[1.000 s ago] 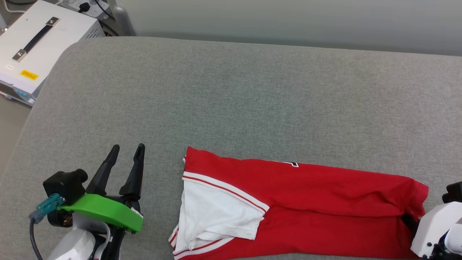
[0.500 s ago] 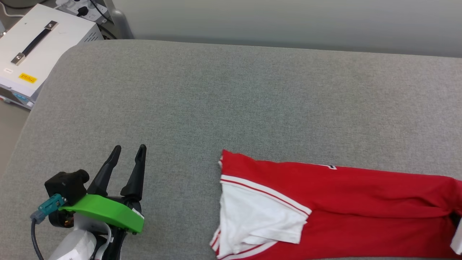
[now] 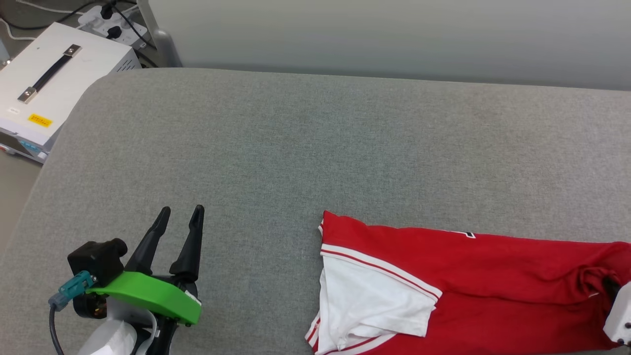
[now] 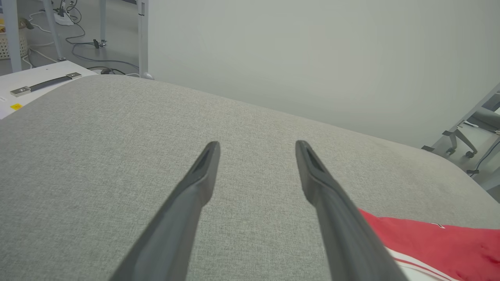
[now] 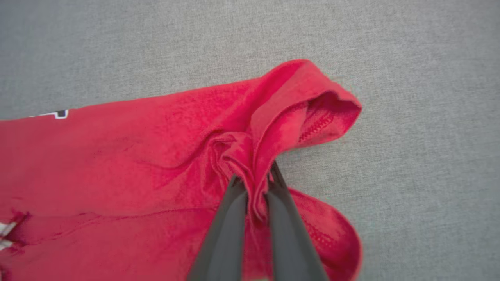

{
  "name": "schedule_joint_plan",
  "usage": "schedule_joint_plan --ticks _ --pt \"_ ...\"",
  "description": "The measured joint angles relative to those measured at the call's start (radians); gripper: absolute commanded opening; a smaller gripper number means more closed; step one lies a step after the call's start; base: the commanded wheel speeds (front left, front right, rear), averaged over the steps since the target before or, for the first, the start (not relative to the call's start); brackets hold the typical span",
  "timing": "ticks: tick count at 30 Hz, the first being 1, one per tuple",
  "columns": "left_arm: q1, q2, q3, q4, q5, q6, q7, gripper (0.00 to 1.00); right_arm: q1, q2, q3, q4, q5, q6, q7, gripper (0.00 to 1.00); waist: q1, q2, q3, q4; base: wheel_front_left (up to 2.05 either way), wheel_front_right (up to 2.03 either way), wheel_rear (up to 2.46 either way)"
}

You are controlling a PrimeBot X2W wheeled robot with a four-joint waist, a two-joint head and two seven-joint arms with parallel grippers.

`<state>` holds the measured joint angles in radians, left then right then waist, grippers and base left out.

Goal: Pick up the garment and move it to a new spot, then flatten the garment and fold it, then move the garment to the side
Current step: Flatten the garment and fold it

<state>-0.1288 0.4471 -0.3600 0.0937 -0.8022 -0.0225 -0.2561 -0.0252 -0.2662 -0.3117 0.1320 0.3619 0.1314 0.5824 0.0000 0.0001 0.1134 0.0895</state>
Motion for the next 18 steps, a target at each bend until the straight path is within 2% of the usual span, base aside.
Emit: schedule_joint_plan --ticks 7,18 --pt "0.011 -0.014 0.001 0.013 0.000 -0.001 0.000 1.00 0.087 0.032 0.065 -0.148 0.064 0.000 0.110 0.00 0.0000 0.0000 -0.043 -0.001 0.00 0.00 0.00" --pt "0.036 -0.036 0.002 0.028 0.000 -0.010 0.000 1.00 0.113 0.128 0.208 -0.317 0.170 0.000 0.166 0.00 0.0000 0.0000 -0.088 0.012 0.00 0.00 0.00"
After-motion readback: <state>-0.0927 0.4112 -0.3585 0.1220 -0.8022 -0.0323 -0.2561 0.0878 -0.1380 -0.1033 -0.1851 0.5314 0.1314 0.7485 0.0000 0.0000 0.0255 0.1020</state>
